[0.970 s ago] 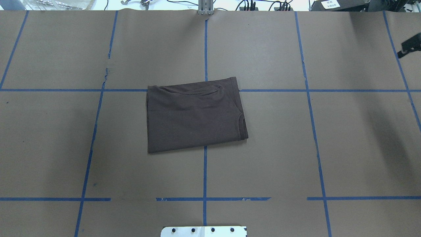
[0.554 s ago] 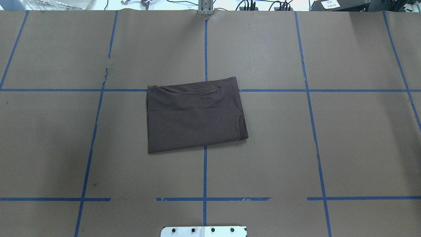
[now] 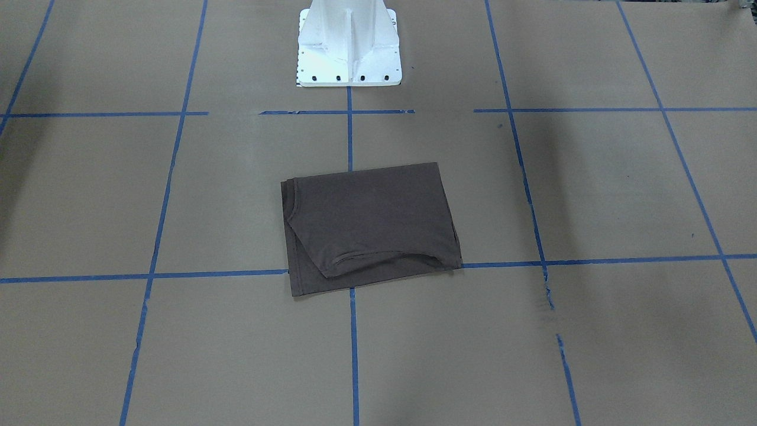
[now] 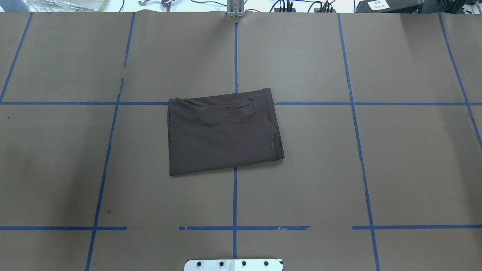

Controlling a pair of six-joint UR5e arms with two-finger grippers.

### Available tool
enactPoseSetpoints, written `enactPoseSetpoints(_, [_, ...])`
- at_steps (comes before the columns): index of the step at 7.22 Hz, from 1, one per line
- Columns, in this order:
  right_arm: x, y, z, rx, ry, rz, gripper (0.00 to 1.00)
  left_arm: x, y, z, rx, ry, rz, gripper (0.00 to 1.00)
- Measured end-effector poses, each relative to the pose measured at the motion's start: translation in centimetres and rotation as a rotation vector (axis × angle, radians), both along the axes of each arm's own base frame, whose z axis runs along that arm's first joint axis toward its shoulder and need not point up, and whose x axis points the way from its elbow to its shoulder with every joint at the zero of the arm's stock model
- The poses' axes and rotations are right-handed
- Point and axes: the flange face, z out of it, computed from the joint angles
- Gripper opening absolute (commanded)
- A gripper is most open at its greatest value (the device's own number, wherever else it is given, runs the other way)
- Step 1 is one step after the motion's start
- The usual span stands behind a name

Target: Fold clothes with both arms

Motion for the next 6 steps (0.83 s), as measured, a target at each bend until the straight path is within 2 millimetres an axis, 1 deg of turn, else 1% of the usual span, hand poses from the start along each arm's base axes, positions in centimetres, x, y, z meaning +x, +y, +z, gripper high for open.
enactPoseSetpoints(2, [1.5, 0.9, -1.6, -0.068, -0.013, 0.023, 1.0, 0.5, 0.7, -0.3, -0.083, 0.055, 0.012, 1.0])
enactPoseSetpoints(4, [2.5, 1.8, -1.7, -0.071, -0.011, 0.018, 1.0, 0.7, 1.0, -0.3, -0.103, 0.081, 0.016, 1.0])
enactPoseSetpoints(5, [2.2, 1.7, -2.1, -0.077, -0.005, 0.022, 1.0, 0.7, 1.0, -0.3, -0.104, 0.084, 0.017, 1.0])
enactPoseSetpoints(6, [0.9, 1.3, -2.3, -0.099, 0.001, 0.024, 1.0, 0.7, 1.0, -0.4, -0.103, 0.084, 0.017, 1.0])
